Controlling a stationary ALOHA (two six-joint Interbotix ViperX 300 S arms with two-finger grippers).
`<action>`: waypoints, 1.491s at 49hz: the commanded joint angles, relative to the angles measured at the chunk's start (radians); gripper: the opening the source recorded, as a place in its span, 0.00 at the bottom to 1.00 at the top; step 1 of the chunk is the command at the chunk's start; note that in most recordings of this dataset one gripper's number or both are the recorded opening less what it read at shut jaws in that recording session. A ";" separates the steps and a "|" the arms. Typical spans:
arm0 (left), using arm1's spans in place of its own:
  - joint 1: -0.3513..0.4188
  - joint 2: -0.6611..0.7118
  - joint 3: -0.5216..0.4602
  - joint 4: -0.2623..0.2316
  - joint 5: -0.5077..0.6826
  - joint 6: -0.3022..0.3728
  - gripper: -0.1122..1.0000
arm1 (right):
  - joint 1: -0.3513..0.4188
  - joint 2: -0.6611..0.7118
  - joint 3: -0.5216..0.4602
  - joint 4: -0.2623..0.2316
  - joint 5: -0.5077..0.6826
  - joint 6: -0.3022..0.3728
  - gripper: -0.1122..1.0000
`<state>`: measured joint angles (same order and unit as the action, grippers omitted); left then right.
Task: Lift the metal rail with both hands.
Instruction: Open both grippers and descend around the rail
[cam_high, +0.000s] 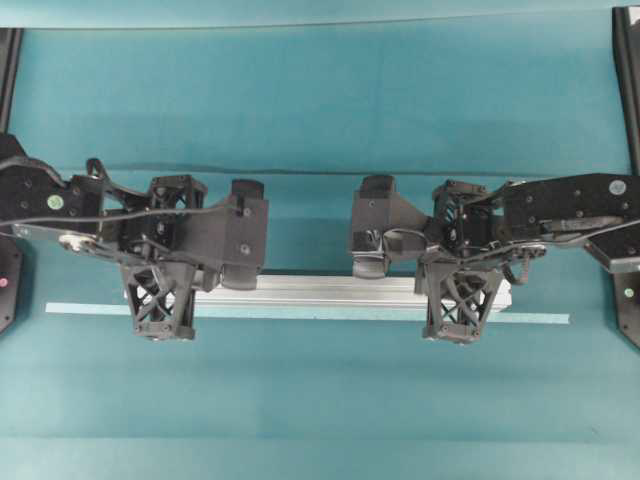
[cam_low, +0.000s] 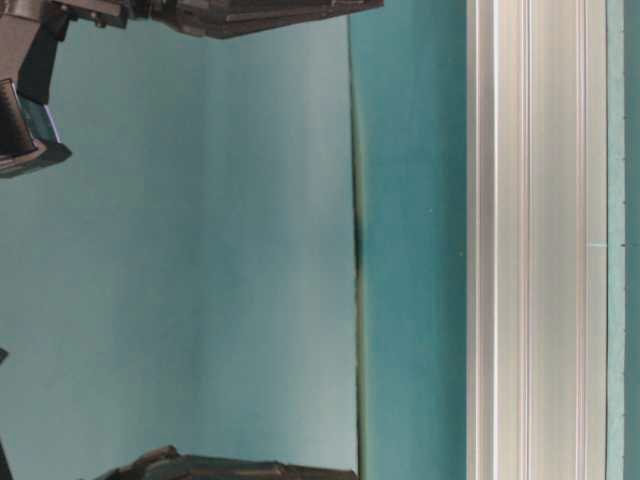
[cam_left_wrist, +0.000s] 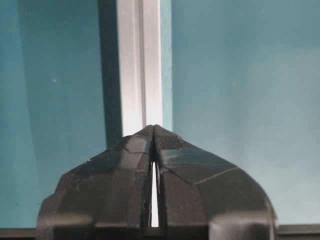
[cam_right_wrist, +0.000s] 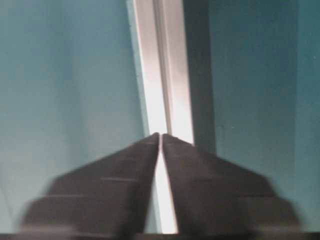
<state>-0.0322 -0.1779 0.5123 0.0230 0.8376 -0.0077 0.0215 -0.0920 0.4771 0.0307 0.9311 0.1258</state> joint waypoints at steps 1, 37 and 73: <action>-0.003 -0.008 0.002 0.003 -0.008 -0.003 0.15 | 0.003 0.005 0.006 -0.002 -0.026 -0.006 0.47; 0.000 0.078 0.064 0.000 -0.095 -0.077 0.99 | 0.020 0.038 0.091 -0.034 -0.201 -0.009 0.96; 0.011 0.172 0.135 0.003 -0.279 -0.092 0.99 | 0.018 0.097 0.196 -0.037 -0.370 -0.009 0.96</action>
<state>-0.0199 -0.0123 0.6504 0.0230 0.5814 -0.0982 0.0383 -0.0169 0.6688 -0.0031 0.5814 0.1243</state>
